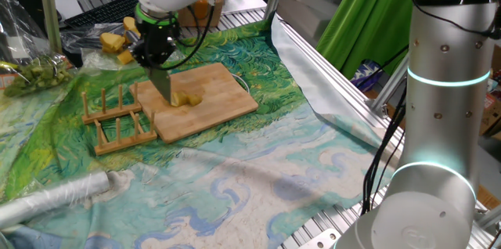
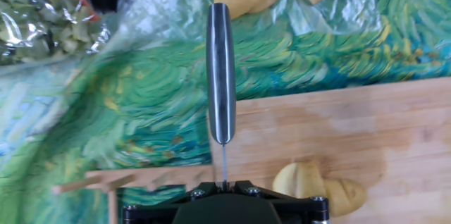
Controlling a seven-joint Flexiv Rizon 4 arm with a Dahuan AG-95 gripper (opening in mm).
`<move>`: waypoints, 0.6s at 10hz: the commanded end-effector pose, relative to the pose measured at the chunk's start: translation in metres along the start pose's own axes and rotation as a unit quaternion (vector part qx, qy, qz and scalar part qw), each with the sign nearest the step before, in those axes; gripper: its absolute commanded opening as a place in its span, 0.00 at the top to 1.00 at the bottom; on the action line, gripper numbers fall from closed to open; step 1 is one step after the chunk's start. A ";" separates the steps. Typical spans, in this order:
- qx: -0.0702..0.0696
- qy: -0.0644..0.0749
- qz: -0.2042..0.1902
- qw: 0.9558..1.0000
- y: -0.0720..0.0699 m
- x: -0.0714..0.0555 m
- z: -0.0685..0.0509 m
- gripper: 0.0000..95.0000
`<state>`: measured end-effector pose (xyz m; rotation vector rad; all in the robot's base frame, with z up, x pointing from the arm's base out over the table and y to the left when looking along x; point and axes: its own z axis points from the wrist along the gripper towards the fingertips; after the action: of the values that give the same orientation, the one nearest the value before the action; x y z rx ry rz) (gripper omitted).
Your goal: Chop the potatoes
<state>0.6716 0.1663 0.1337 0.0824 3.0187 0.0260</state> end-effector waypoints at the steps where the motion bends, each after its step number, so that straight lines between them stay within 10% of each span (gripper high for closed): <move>1: -0.001 -0.002 0.000 1.000 0.006 0.000 -0.001 1.00; 6: -0.003 -0.012 -0.002 1.000 0.023 0.000 0.005 1.00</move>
<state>0.6753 0.1922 0.1265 0.0788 2.9920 0.0357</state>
